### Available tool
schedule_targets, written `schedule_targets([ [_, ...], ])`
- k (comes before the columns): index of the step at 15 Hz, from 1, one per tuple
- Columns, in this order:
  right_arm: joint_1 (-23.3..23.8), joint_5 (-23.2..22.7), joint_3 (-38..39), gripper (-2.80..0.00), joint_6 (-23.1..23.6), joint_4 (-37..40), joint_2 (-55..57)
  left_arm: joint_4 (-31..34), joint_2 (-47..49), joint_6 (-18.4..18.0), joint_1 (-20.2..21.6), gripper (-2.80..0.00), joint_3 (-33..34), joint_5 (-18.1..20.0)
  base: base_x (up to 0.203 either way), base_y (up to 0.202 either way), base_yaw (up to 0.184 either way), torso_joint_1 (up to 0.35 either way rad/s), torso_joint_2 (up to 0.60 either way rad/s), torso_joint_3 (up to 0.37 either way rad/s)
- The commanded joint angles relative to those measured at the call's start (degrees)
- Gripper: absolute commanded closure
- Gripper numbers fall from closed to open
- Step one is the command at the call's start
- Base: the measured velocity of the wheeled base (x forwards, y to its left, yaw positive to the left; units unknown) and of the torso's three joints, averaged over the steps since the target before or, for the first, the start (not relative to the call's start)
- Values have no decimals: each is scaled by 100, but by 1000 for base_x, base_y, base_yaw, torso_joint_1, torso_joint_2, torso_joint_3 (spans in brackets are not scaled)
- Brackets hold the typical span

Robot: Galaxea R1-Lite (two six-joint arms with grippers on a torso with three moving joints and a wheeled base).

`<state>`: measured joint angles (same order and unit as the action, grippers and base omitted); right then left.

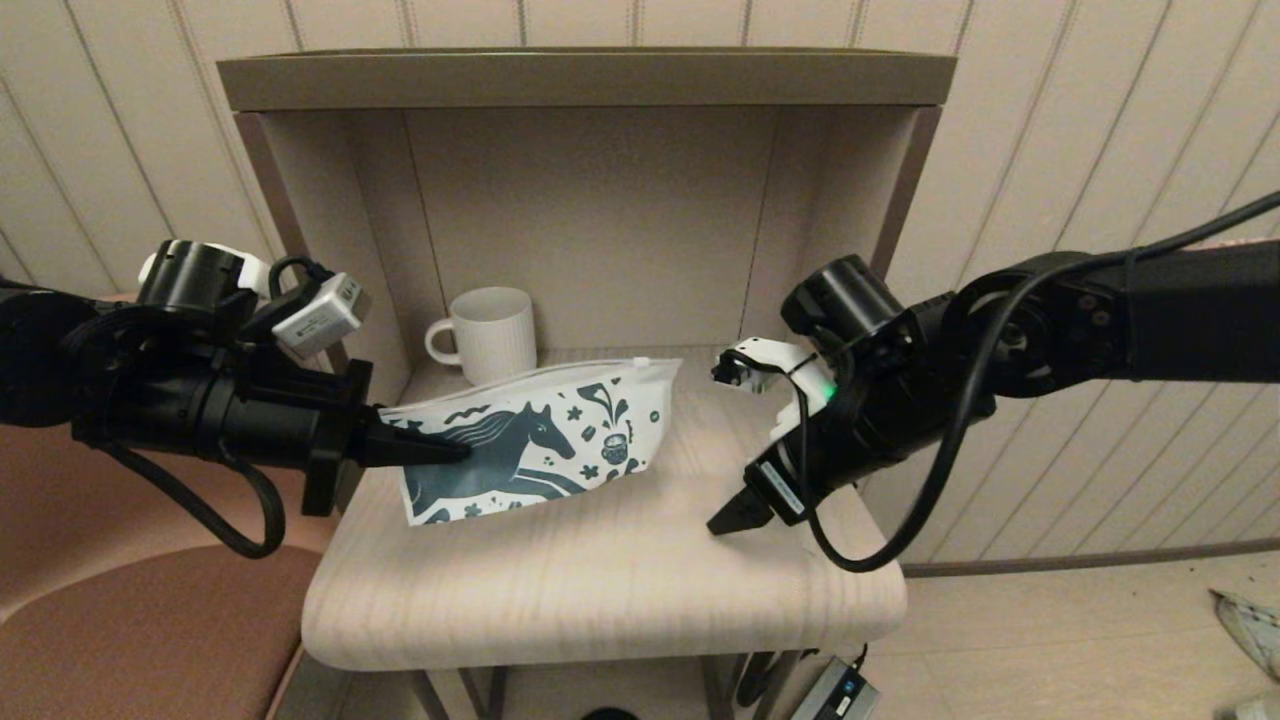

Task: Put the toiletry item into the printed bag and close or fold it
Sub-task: Pick up the toothpaste

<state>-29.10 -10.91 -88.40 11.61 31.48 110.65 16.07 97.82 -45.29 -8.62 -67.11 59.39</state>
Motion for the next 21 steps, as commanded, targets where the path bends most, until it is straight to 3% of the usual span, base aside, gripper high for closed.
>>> schedule_targets([
  [1,-19,-1,-247,-280,-38,46,255,10,18,-32,1,0,14,29,0,0,0,0,0,0],
  [4,-52,24,-341,-280,-181,68,256,10,1,-24,1,0,9,29,0,0,0,0,0,0],
  [8,-43,36,85,-280,-210,87,-104,10,-55,-30,1,0,75,37,0,0,0,0,0,0],
  [9,-43,54,154,0,-204,66,-111,7,-52,-24,1,0,63,37,0,0,0,0,0,0],
  [21,-31,72,191,0,-219,69,-164,-2,-50,-33,1,0,119,19,0,0,0,0,0,0],
])
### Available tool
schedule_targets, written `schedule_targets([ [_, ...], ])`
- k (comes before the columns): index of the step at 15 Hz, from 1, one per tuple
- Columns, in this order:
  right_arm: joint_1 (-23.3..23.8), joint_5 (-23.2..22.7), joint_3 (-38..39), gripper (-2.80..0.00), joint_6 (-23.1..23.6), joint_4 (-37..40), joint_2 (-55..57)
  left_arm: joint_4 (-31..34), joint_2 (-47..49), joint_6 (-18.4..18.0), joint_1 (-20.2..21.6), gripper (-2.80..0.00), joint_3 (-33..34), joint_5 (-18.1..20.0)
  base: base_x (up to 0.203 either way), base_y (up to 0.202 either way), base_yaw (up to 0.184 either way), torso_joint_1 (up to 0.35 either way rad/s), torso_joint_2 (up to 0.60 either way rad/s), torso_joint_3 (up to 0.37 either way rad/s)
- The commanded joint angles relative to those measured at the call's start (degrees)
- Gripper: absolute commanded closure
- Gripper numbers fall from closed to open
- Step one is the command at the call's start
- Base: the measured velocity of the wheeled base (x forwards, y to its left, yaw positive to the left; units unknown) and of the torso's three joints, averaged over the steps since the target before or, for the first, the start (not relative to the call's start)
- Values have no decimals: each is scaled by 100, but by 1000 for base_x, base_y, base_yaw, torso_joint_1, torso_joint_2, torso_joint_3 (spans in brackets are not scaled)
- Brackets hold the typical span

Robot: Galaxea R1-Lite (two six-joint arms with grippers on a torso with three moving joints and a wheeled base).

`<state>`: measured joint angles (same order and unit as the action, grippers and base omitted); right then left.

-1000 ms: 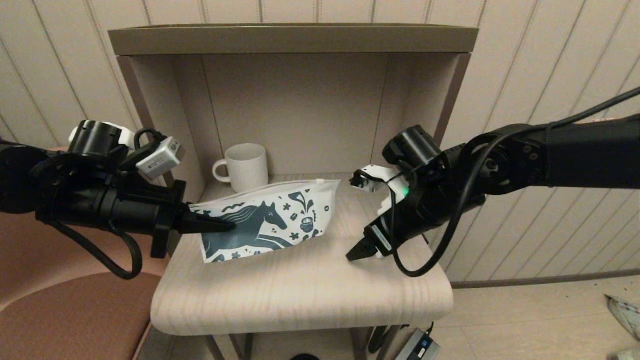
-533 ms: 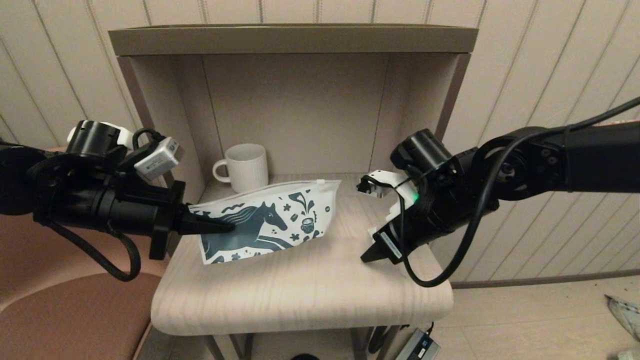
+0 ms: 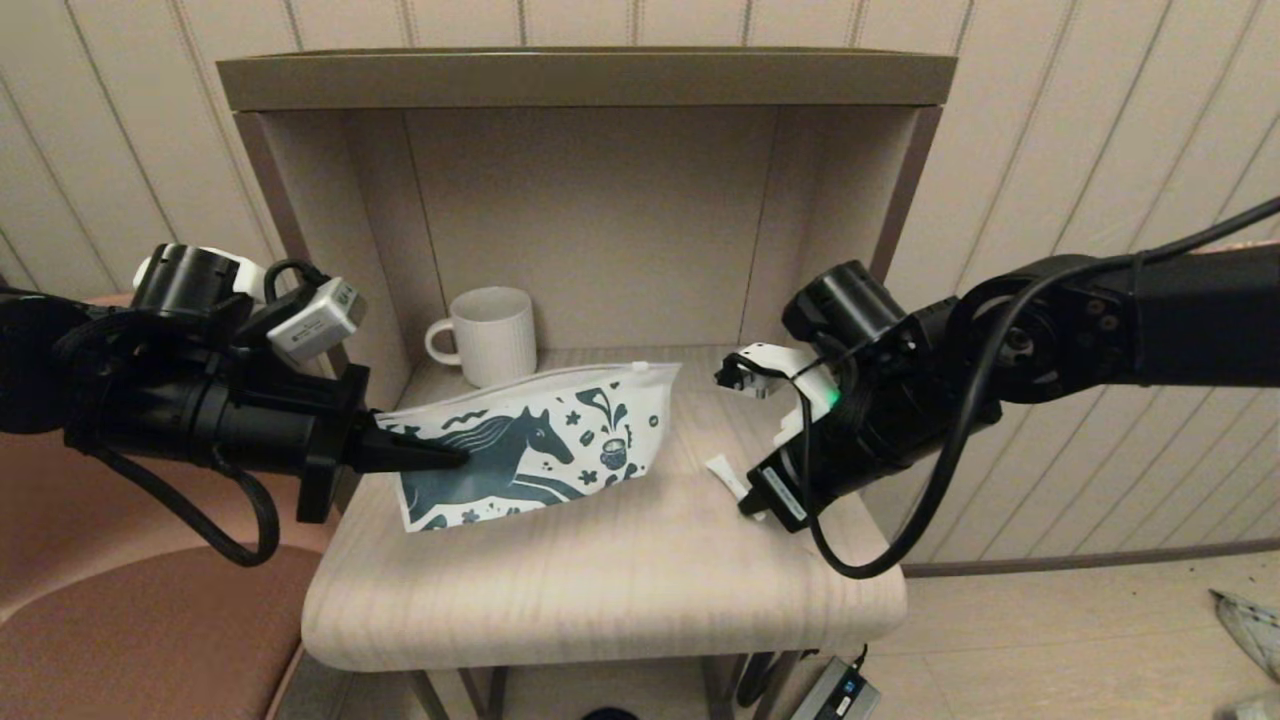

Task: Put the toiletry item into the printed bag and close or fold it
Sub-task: Pick up the toothpaste

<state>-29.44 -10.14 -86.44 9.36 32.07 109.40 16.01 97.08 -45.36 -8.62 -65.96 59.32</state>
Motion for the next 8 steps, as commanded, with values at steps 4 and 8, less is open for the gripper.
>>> schedule_targets([
  [4,68,-2,-76,0,-209,18,-433,-544,-18,-25,1,0,157,-87,0,0,0,0,0,0],
  [8,21,8,-860,0,-919,167,-1072,-960,-175,-33,-351,0,244,-778,0,0,0,0,0,0],
])
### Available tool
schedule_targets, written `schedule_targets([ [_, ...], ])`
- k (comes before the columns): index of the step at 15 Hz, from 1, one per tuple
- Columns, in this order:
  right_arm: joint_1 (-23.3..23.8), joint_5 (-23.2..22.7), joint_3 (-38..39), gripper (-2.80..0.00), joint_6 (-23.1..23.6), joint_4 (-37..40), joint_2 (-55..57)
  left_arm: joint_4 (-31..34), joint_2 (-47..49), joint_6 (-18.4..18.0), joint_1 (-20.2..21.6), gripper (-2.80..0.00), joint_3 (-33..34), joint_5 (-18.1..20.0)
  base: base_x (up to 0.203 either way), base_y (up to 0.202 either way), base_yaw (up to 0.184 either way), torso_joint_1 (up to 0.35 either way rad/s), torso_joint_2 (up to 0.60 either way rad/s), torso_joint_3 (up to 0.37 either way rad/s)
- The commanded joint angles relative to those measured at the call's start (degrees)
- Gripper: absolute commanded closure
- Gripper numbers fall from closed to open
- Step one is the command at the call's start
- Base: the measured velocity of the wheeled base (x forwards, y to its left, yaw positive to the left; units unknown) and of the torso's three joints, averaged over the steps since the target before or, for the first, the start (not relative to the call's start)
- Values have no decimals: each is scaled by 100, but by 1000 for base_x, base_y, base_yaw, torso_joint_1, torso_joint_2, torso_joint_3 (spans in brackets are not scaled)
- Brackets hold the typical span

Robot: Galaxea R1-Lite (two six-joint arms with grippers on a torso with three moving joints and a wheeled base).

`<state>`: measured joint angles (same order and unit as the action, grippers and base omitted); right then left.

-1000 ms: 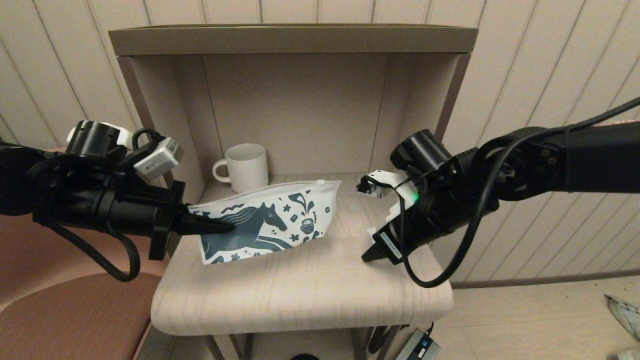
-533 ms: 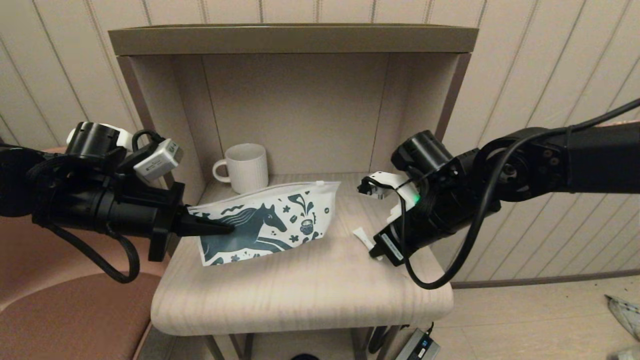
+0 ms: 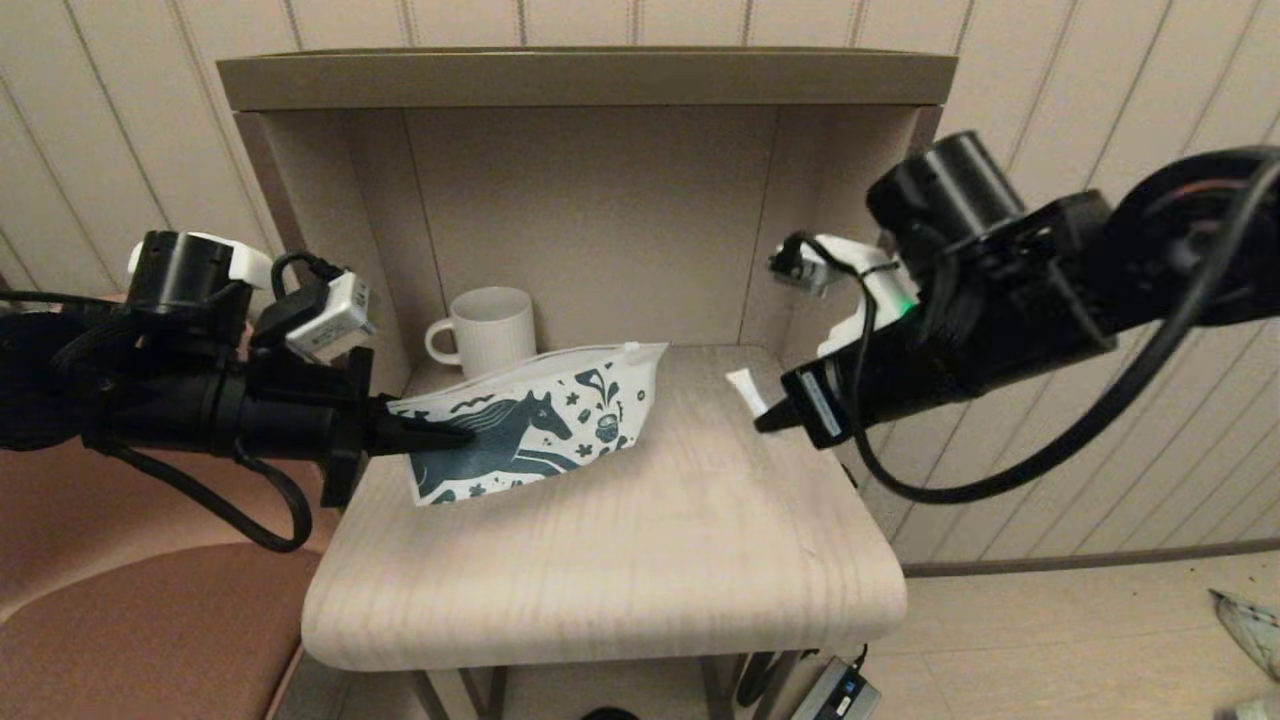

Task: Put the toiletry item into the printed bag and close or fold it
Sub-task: Place the toothpaste in the storage bag

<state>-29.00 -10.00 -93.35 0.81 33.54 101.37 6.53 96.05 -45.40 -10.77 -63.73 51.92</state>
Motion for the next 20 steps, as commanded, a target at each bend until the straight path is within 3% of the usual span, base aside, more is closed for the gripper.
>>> schedule_targets([
  [1,-69,-13,-415,0,-310,241,-326,-32,-76,-61,-335,0,12,-250,0,0,0,0,0,0],
  [4,-521,-69,-968,0,-940,894,-335,-157,-112,-504,-887,0,-20,-1563,0,0,0,0,0,0],
  [8,-916,-652,-1630,0,-1416,1674,-136,-187,-398,-887,-1361,0,15,-2608,0,0,0,0,0,0],
  [10,-948,-1174,-1880,0,-1610,2088,130,-187,-554,-992,-1495,0,60,-2842,0,0,0,0,0,0],
  [12,-953,-1210,-1879,0,-1753,2142,330,-187,-699,-1009,-1658,0,140,-3030,0,0,0,0,0,0],
  [14,-956,-1546,-1879,0,-1862,2148,402,-196,-746,-1032,-1820,0,188,-3276,0,0,0,0,0,0],
  [18,-930,-1886,-1882,0,-1943,2039,474,-196,-728,-1029,-1990,0,234,-3276,0,0,0,0,0,0],
  [20,-841,-2556,-1880,0,-2101,2052,468,-278,-658,-1024,-1990,0,253,-3278,0,0,0,0,0,0],
])
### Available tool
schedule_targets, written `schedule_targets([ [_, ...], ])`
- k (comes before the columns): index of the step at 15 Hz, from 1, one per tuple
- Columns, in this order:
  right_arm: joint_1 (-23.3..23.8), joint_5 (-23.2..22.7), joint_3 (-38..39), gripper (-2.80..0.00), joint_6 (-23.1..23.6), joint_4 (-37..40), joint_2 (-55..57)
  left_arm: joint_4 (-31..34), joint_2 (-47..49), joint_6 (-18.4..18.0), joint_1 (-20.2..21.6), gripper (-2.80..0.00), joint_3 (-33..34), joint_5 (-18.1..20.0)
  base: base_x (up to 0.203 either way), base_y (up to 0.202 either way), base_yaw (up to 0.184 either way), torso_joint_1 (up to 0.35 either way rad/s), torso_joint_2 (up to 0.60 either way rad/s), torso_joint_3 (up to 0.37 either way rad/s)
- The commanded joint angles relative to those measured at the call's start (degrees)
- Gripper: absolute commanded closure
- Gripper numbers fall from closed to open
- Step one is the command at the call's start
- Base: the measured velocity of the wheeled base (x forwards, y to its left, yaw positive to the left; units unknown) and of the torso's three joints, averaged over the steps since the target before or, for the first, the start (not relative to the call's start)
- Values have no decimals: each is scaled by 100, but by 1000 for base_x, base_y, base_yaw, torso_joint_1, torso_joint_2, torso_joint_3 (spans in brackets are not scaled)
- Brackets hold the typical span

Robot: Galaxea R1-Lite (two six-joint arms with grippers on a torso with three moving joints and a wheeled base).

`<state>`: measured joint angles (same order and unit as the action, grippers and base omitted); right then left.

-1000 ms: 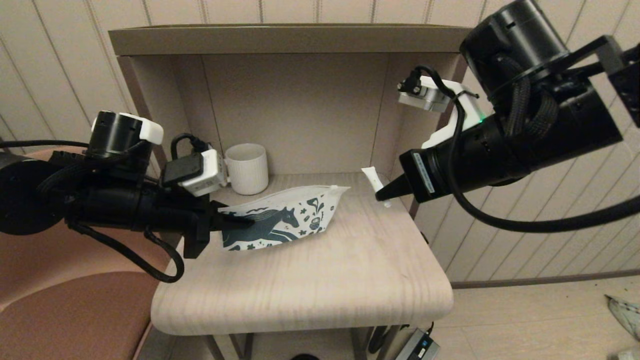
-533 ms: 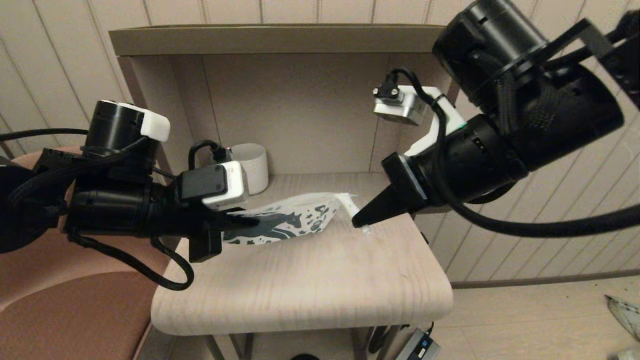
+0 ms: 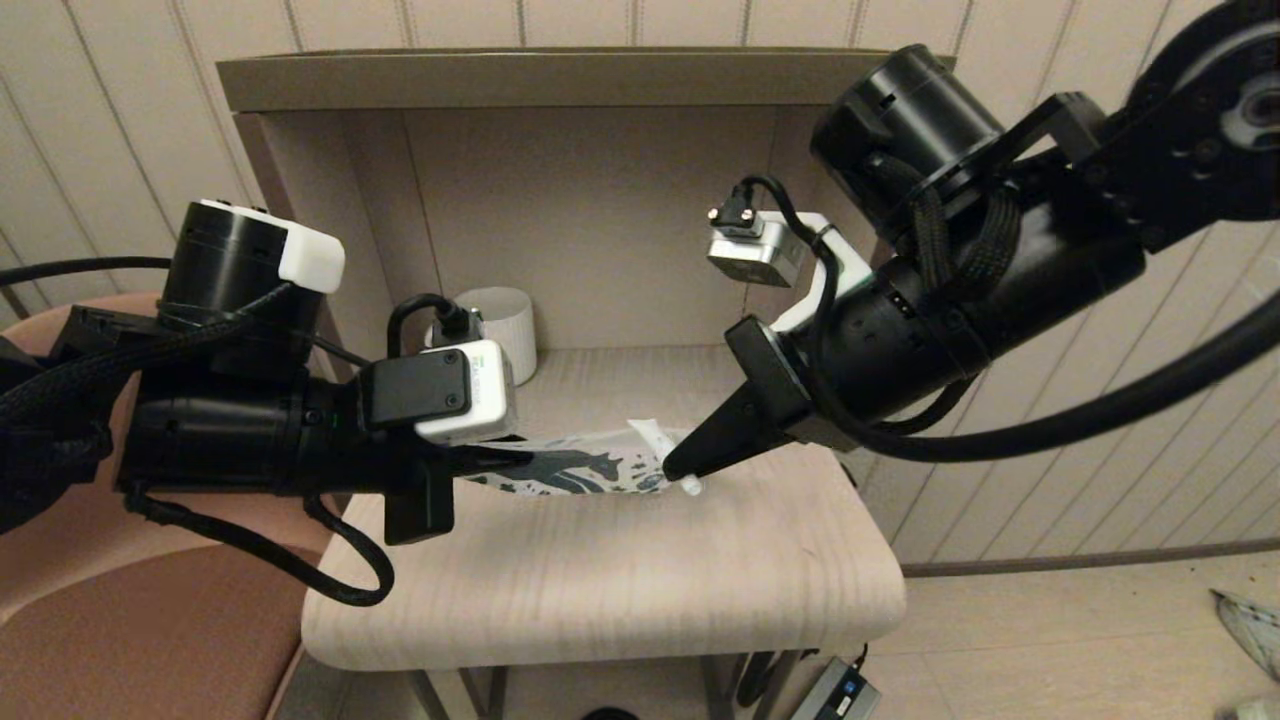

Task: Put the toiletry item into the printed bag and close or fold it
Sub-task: Place the toothpaste in the storage bag

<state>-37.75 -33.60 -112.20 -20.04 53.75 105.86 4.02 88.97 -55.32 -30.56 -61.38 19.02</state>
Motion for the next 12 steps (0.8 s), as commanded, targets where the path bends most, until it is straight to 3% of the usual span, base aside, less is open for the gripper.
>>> schedule_targets([
  [1,129,-441,5,0,-78,59,20,-146,67,-31,-11,0,72,17,0,0,0,0,0,0],
  [4,233,-504,5,0,-207,73,179,-444,94,-14,-11,0,193,14,0,0,0,0,0,0],
  [12,523,-507,14,0,-281,259,287,-463,94,-5,-2,0,231,14,0,0,0,0,0,0],
])
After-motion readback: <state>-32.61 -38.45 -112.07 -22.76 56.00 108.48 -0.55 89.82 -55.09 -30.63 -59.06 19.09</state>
